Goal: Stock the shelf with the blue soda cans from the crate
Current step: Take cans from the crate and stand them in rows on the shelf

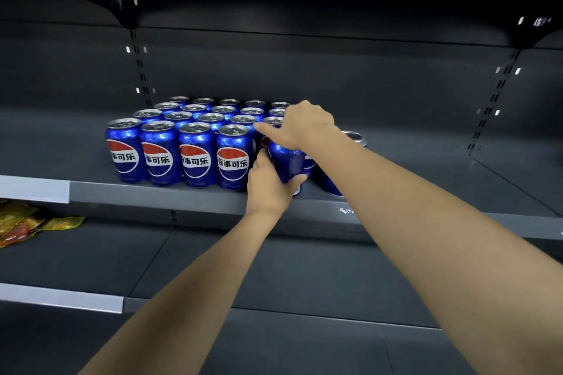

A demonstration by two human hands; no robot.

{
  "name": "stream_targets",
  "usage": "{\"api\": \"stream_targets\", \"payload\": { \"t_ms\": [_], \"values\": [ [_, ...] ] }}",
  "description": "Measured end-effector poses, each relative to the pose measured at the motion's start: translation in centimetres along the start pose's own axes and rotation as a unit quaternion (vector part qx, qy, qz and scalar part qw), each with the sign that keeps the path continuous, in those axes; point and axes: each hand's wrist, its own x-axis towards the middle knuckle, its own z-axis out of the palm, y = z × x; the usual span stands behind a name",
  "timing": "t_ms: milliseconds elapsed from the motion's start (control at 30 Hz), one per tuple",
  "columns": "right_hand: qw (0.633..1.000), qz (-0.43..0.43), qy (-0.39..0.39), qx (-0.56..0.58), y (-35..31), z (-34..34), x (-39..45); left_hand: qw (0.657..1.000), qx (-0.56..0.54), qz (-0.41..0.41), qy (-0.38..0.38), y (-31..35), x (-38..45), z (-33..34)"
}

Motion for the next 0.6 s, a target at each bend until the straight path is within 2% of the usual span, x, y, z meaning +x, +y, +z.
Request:
{"api": "stream_targets", "payload": {
  "t_ms": [200, 433, 600],
  "values": [
    [0.995, 0.026, -0.04, -0.089, -2.0, 0.3, -0.3, 1.0, 0.019, 0.016, 0.001, -1.5, -0.6, -1.4],
    [0.989, -0.007, -0.138, -0.06, -2.1, -1.0, -0.1, 0.997, 0.082, 0.01, 0.006, -2.6, -1.2, -3.2],
    [0.981, -0.043, -0.188, 0.016, -1.6, -1.7, 0.3, 0.994, 0.11, -0.005, -0.011, -3.5, -2.0, -4.1]
  ]
}}
